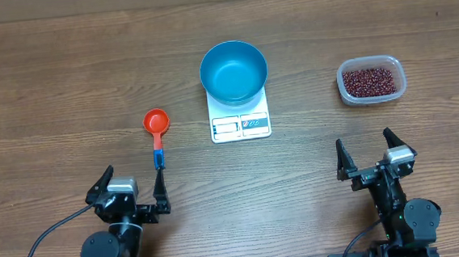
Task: Scoop item into bowl and weigh 150g on scale
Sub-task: 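Raise the left arm and move the left gripper above the red scoop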
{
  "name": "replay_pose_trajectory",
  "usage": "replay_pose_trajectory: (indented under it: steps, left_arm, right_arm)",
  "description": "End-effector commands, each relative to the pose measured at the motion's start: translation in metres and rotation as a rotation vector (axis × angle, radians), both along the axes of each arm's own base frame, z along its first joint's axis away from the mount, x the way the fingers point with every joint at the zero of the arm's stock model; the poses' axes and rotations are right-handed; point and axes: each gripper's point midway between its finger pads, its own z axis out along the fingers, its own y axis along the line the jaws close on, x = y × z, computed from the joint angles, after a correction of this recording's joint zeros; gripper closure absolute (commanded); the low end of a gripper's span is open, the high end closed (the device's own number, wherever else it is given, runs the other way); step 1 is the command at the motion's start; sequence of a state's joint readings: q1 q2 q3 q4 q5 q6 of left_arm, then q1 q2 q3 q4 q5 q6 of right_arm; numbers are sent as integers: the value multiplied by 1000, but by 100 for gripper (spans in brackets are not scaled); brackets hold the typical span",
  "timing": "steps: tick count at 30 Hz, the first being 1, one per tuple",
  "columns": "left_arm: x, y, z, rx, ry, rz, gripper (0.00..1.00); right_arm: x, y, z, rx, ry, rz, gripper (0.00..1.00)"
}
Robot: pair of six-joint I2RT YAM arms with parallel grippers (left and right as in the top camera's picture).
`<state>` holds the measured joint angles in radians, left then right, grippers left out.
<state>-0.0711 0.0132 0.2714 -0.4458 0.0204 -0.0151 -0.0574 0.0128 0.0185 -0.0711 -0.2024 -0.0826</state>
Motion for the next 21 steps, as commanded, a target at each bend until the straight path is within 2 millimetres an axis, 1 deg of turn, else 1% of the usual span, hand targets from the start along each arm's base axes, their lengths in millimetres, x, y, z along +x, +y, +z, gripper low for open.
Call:
replay_pose_trajectory:
  steps: [1, 6, 10, 15, 21]
  left_arm:
    - [-7, 3, 22, 17, -37, 11, 0]
    - [-9, 3, 28, 19, -10, 9, 0]
    - [-6, 2, 29, 22, 43, 4, 1]
    - [4, 1, 30, 29, 146, 2, 0]
    - [21, 0, 34, 37, 269, 1, 0]
  right_arm:
    - [0, 0, -2, 3, -3, -2, 0]
    - [0, 0, -2, 3, -4, -2, 0]
    - [0, 0, -2, 3, -4, -2, 0]
    - [0, 0, -2, 3, -3, -2, 0]
    - [0, 0, -2, 3, -3, -2, 0]
